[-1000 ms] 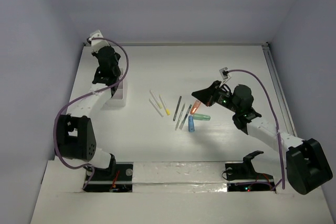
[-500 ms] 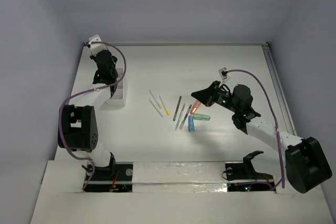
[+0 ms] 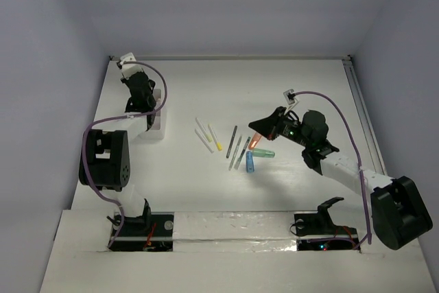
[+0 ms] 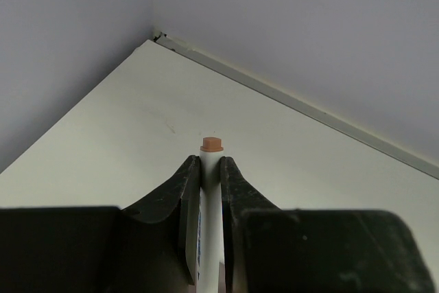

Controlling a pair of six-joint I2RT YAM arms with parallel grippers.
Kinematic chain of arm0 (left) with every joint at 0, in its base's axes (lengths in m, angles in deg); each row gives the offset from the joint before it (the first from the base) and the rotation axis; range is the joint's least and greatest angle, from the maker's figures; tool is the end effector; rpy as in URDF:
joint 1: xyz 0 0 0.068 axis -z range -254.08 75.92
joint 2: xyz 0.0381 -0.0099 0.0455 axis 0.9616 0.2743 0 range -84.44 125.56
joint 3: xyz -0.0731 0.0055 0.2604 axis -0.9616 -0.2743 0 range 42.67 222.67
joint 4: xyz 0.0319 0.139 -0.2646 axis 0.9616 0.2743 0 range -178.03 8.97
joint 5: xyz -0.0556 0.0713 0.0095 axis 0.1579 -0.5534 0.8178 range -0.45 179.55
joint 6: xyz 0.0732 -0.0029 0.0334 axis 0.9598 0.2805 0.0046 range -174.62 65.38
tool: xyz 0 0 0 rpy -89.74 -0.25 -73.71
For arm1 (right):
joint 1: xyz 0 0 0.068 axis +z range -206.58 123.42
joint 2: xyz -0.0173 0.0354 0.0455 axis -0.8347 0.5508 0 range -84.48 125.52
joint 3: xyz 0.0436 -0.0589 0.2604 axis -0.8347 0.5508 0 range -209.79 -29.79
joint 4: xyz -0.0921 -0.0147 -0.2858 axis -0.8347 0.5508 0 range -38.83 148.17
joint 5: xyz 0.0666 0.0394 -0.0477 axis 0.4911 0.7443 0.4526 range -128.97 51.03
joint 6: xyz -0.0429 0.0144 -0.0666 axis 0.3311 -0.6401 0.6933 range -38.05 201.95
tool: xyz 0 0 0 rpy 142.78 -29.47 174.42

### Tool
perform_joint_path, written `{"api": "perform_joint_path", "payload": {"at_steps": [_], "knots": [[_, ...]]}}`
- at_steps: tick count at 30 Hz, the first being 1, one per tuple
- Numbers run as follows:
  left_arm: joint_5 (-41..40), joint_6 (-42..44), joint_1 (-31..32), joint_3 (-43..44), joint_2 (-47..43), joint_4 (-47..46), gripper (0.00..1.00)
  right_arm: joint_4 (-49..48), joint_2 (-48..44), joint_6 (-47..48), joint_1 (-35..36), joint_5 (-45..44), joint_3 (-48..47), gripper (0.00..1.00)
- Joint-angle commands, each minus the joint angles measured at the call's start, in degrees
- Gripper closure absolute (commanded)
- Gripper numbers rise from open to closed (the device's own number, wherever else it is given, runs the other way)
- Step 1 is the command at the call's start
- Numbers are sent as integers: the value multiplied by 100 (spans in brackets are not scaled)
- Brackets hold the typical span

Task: Sort the stationery into containers
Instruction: Place the pen in the storage box.

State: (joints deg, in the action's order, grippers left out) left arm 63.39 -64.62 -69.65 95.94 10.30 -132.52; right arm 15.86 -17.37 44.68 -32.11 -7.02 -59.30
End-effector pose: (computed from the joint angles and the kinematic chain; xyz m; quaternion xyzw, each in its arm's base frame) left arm 0.4333 -0.0027 0.2368 -0.1966 0.6616 0.0657 0.7206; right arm 0.2713 0.1639 0.2220 -0.1122 0.7101 0.5122 0.4699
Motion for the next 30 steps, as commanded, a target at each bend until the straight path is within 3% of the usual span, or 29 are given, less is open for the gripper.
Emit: {"api": "perform_joint_path", "payload": {"at_steps": [1,7,15,20,24,27,30], "knots": [[-56,-2,-21,-133,-43,-596,99,-389,-41,80,49,-13,-116,100],[-100,-11,-21,-343,-87,-842,90,-406,-40,98,49,-30,-124,100],[-267,-204,94,-572,-473,-877,59,-398,-40,63,49,39,-133,100],[-311,-336,208,-652,-895,-807,51,-240,-67,124,101,-101,-168,100],[-338,-564,514,-591,-1439,-466,53,-187,3,150,102,-109,-212,100],[-295,-1011,1005,-634,-2011,175,80,-46,56,203,102,-101,-282,100],[-14,-1529,1498,-888,-2398,844,94,50,21,256,102,-171,-309,100]]}}
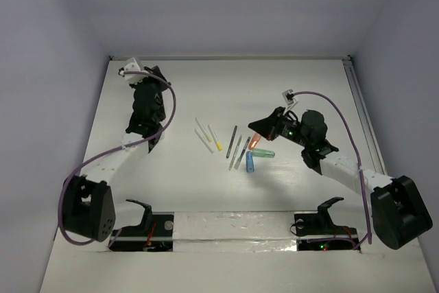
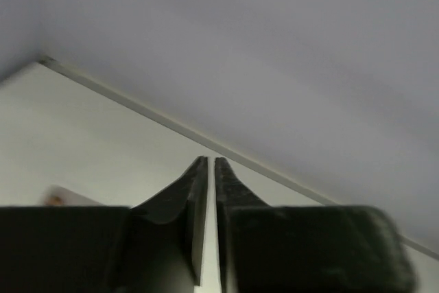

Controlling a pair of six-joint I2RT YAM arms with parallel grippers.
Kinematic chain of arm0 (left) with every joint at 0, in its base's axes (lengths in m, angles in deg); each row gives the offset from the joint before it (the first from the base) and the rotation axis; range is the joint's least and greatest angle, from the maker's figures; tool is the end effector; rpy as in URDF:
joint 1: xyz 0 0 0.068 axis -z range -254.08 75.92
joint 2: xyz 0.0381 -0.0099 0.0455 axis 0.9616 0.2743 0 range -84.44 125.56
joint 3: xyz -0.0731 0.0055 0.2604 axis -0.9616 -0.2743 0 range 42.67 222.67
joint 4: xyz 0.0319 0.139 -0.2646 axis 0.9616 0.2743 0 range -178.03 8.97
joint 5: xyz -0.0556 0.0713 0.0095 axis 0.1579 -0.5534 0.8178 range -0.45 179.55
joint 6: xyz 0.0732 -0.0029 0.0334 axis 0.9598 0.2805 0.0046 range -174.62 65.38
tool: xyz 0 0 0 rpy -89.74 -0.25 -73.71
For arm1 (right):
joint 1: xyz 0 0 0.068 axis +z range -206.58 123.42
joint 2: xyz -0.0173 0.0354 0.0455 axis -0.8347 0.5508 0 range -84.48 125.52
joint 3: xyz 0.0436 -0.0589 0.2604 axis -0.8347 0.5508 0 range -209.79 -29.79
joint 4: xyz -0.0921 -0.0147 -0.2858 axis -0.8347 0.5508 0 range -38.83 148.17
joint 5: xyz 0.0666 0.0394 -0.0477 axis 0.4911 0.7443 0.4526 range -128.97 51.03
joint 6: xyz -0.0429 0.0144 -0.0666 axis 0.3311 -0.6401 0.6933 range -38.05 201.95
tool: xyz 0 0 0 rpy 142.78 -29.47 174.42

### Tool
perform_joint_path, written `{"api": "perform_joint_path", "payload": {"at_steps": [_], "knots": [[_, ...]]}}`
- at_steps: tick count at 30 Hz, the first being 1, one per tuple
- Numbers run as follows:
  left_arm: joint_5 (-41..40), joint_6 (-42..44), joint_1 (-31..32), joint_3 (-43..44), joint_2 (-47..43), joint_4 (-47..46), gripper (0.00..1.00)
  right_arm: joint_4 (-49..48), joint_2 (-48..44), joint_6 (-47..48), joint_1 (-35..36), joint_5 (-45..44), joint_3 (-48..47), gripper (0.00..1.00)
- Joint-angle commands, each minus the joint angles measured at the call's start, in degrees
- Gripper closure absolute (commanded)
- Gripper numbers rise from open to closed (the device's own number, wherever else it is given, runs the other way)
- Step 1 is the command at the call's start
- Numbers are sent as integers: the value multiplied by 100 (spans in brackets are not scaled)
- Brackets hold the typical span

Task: Sort the stationery into containers
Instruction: Place the pen in the storage box, then pick up the pen from the center of the board.

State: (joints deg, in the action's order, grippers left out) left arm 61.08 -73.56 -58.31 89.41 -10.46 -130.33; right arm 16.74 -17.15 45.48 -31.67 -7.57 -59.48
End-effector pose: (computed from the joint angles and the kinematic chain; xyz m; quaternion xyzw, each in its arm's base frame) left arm 0.3559 -0.0660 0.3224 -0.2114 0.5840 -0.0867 0.7789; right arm 0.2713 0.1659 0.2200 -0.1145 0.7146 0.5067 0.4684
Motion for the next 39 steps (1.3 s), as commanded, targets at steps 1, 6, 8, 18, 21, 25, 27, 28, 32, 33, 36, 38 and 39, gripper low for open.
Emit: {"api": "perform_joint_path", "payload": {"at_steps": [1,6,8,18,21,25,27,28,32,33,36,38,39], "knots": [[436,-759,687,-349,-435,740,100,-2,-18,193,110,-134,-300,100],[379,-1690,1559,-1271,-594,1329,100,60,-27,210,111,-152,-318,100],[229,-1912,1954,-1413,-595,1670,100,68,8,219,111,-178,-318,100],[-28,-2975,2281,-702,1065,2771,80,69,228,228,111,-134,-388,100],[-45,-3002,2281,-386,1549,2903,78,156,210,307,111,-248,-397,100],[-150,-3028,2281,-279,1726,2912,69,156,210,298,164,-178,-414,100],[-237,-3010,2281,-359,1673,2868,69,200,201,342,164,-283,-406,100],[-282,-2993,2281,-350,1638,2920,68,209,210,333,164,-283,-414,100],[-352,-2975,2281,-429,1576,3035,68,121,281,263,164,-125,-432,100],[-387,-2967,2281,-420,1585,3061,68,130,281,280,164,-186,-423,100],[-466,-2993,2281,-411,1716,3158,70,121,333,237,164,-161,-441,100],[-502,-3010,2281,-403,1857,3071,71,95,333,228,164,-81,-441,100],[-510,-2993,2281,-359,1918,3079,71,104,307,271,164,-107,-432,100]]}}
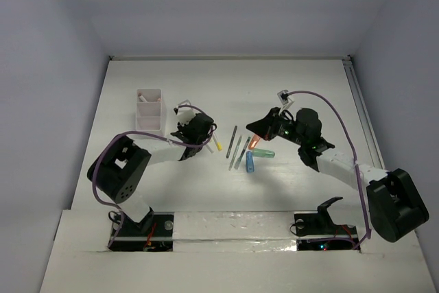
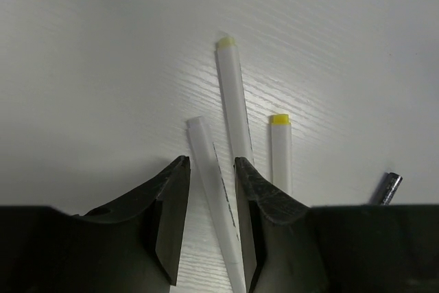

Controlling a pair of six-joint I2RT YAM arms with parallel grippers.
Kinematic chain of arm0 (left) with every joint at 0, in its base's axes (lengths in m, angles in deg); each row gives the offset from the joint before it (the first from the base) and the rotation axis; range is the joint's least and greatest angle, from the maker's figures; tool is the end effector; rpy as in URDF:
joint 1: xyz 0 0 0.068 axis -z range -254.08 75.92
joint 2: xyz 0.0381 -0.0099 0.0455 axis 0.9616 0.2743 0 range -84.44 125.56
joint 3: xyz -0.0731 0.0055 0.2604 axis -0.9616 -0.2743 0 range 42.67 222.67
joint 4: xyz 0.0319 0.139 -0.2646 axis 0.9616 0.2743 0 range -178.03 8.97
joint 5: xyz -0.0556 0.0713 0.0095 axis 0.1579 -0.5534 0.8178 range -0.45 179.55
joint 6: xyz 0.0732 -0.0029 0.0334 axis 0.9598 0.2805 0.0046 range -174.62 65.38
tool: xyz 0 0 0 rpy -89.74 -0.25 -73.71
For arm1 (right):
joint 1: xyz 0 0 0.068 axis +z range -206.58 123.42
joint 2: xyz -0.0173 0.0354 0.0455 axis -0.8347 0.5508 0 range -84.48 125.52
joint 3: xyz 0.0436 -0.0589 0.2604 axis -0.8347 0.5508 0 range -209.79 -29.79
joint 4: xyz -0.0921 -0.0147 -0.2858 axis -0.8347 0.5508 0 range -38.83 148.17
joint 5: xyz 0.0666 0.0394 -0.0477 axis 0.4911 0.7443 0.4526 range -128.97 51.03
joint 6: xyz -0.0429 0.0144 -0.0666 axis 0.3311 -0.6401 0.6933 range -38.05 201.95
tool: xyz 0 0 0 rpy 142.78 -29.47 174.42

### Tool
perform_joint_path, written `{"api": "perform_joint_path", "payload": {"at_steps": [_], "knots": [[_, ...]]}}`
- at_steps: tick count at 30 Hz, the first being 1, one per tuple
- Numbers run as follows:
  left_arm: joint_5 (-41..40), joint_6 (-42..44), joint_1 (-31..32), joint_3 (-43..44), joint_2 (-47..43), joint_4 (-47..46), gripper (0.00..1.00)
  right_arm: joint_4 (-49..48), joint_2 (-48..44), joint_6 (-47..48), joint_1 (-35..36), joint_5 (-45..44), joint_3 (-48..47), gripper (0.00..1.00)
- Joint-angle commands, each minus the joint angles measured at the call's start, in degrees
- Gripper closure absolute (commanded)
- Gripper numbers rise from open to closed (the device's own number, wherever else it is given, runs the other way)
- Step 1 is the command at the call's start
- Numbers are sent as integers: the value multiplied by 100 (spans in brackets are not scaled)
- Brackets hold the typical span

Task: Sort the stationery into containers
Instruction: Pick up the pen from the center of the board.

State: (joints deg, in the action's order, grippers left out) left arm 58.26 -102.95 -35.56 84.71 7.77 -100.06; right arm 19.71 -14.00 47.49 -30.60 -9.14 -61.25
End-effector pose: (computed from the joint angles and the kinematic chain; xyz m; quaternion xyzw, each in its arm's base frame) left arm 0.3078 -0.1987 0.1110 -0.1916 0.8528 -0.1133 0.4725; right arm 0.2781 0.1740 0.2087 -0.1154 0.7373 0.4878 0.4528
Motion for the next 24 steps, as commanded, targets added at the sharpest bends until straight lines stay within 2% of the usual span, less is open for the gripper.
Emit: {"api": "perform_joint_path", "payload": {"at_steps": [1,12,19,24], "knots": [[-263,-53,-46,172,227,87,72,-167,-25,79,57,-20,-264,100],[-316,123,-152,384,535,263,77,-70,-113,141,57,-47,-264,100],[-299,439,-152,401,509,377,100,9,-175,185,57,-196,-264,100],[-387,562,-152,322,132,544,100,0,-184,150,57,-126,-264,100]]}}
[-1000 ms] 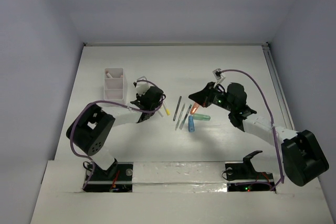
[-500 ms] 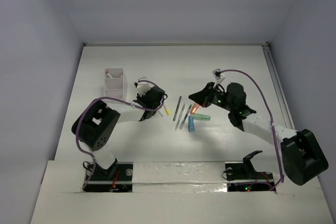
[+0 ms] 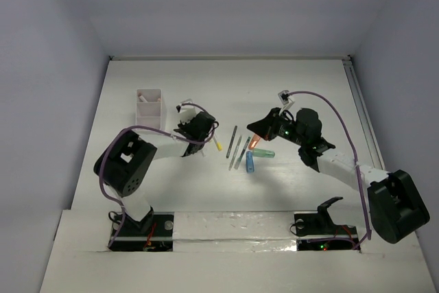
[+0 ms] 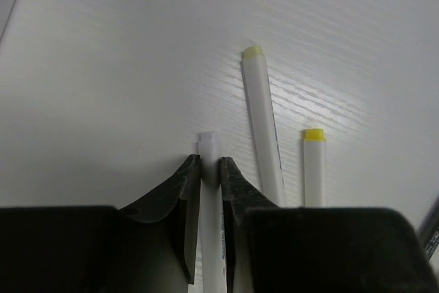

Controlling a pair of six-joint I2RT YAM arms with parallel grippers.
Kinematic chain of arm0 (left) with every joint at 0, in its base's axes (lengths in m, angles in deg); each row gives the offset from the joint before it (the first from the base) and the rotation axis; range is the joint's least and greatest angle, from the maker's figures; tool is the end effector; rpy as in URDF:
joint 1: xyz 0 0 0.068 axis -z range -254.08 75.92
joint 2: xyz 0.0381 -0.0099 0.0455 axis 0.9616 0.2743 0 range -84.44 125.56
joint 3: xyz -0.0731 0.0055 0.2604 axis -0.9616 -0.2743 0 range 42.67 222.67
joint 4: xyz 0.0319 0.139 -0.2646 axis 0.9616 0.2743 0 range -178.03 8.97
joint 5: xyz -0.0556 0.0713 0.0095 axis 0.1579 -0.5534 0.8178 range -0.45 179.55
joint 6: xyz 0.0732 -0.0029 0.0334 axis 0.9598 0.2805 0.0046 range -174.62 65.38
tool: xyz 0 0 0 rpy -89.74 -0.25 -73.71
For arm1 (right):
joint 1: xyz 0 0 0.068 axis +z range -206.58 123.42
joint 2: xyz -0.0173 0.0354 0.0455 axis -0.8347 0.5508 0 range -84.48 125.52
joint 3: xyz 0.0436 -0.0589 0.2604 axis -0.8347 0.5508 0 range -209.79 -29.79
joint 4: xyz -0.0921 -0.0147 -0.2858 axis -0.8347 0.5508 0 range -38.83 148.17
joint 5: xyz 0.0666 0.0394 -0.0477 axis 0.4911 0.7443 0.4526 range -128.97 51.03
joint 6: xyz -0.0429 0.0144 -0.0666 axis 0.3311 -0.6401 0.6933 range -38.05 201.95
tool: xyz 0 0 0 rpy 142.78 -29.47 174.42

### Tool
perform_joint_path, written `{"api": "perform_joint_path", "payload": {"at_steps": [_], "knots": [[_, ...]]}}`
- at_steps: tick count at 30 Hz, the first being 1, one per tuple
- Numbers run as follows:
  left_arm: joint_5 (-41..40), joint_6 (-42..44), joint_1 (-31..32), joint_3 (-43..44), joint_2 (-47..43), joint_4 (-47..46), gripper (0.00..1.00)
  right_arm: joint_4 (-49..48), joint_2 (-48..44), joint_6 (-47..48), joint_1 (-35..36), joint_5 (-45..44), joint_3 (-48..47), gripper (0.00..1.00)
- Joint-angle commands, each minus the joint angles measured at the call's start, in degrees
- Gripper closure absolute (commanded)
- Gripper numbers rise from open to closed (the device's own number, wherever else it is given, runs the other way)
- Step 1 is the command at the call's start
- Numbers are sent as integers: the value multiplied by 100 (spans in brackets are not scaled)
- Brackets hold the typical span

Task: Sort the stationery into containers
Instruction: Pick up the pen from the center of the board, then place the pen in the storage box.

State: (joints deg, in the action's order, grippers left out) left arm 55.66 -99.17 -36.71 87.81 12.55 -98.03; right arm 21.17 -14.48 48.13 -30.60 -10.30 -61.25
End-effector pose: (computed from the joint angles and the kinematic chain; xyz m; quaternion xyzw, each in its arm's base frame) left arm 0.3209 -0.1962 0.0971 -0.1734 0.8642 -0.0549 0.4691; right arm 0.2781 0.1726 0.2078 -0.1109 0.7435 0.4778 0.4545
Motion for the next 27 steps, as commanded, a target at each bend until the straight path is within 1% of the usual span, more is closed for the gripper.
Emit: {"api": "perform_joint_path", "payload": {"at_steps": [1,3,5,7,8,11,12,13,14,16,18,19,20,21,22,23,25,27], "knots": [[-135,271,-36,12,-600,341,100,-147,-144,95,57,-54,-255,100],[-162,473,-36,73,-882,367,100,-147,-136,95,57,-98,-246,100],[-354,711,-88,161,-1373,306,100,-234,-92,34,57,24,-255,100],[-608,886,-141,214,-1682,192,100,-252,-74,16,57,78,-255,100],[-645,1070,-211,266,-1901,61,100,-226,-91,25,57,43,-246,100],[-654,1326,-685,783,-2070,129,100,-226,-127,25,57,42,-246,100],[-628,1344,-835,872,-2079,139,100,-243,-144,8,57,77,-238,100],[-367,1353,-1219,943,-2088,113,100,-261,-179,-1,57,104,-229,100],[-207,1344,-1414,996,-2062,-1,100,-252,-232,16,57,52,-220,100],[-170,1344,-1862,1180,-1913,-28,100,-243,-258,25,57,-45,-185,100],[-468,1458,-2022,1486,-1763,42,100,-278,-250,-19,57,60,-193,100],[-809,1493,-2144,1593,-1615,120,100,-322,-258,-63,57,130,-185,100],[-934,1572,-2146,1698,-1552,86,100,-331,-258,-63,109,122,-176,100],[-1109,1677,-2146,1769,-1517,-27,100,-331,-293,-19,109,70,-167,100],[-1477,1957,-2146,1770,-1482,-159,100,-314,-294,7,109,-18,-150,100],[-1611,2125,-2215,1813,-1386,-413,100,-305,-294,-1,109,-28,-150,100],[-1988,2415,-2269,1875,-1253,-599,100,-331,-259,-45,109,51,-158,100],[-2078,2784,-2452,2032,-999,-740,100,-349,-285,-37,109,122,-158,100]]}}
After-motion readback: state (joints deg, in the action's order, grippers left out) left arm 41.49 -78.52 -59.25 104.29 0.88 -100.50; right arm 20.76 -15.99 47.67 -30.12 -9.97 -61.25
